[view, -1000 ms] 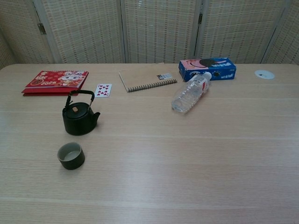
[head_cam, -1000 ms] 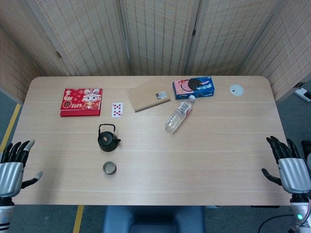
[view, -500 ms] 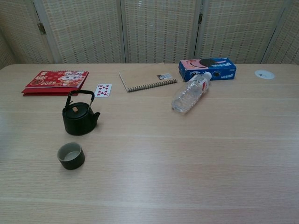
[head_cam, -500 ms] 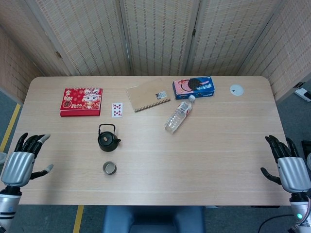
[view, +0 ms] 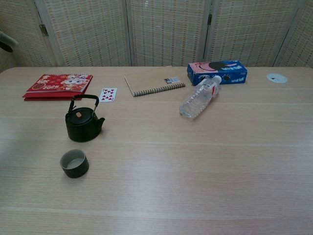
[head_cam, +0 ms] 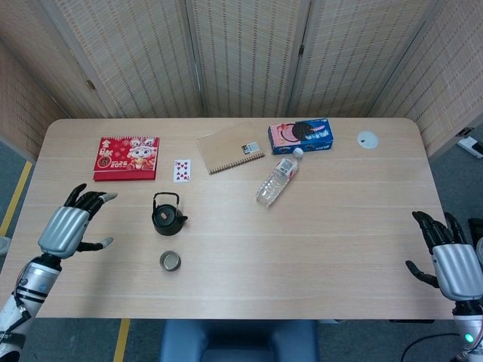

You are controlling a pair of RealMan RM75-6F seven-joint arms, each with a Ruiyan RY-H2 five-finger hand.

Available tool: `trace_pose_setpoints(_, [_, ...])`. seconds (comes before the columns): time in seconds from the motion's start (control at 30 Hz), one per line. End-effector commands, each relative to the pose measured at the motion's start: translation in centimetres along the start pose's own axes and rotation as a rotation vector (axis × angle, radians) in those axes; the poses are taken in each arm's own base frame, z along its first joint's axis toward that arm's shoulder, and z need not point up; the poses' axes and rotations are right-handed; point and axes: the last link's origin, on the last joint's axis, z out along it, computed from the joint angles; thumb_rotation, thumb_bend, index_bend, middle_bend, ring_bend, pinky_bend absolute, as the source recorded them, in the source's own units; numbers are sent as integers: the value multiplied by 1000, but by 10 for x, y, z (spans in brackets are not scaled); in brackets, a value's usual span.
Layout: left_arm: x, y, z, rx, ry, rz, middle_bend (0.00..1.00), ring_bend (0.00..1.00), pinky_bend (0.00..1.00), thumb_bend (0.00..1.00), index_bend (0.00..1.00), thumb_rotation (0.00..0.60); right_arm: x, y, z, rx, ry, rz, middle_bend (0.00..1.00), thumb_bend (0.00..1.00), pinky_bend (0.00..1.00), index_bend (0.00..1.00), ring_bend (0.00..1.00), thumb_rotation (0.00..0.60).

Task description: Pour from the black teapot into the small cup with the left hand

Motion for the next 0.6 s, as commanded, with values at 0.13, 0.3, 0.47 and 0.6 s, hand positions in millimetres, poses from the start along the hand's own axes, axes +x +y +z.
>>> trace_pose_setpoints(0.13, [10, 9, 46, -11, -55, -18, 241, 199, 34, 214, 197, 535, 6, -1, -4, 5, 15, -8, 152, 242, 33, 35, 196, 600])
trace_pose_setpoints(0.3, [9, 15, 78, 5, -126, -46, 241, 203, 35, 215, 206, 529, 6, -1, -8, -2, 11, -4, 156, 242, 33, 37, 197, 600])
trace_pose_setpoints(0.47, [2, 26, 105, 12, -186, -55, 242, 205, 31, 209, 217, 458, 8, 0, -11, 1, 16, -2, 158, 242, 33, 40, 200, 600])
trace_pose_setpoints(0.6, [-6, 35, 122, 23, -219, -49, 256, 214, 15, 210, 235, 429, 9, 2, -13, -6, 20, 2, 160, 242, 33, 41, 201, 600])
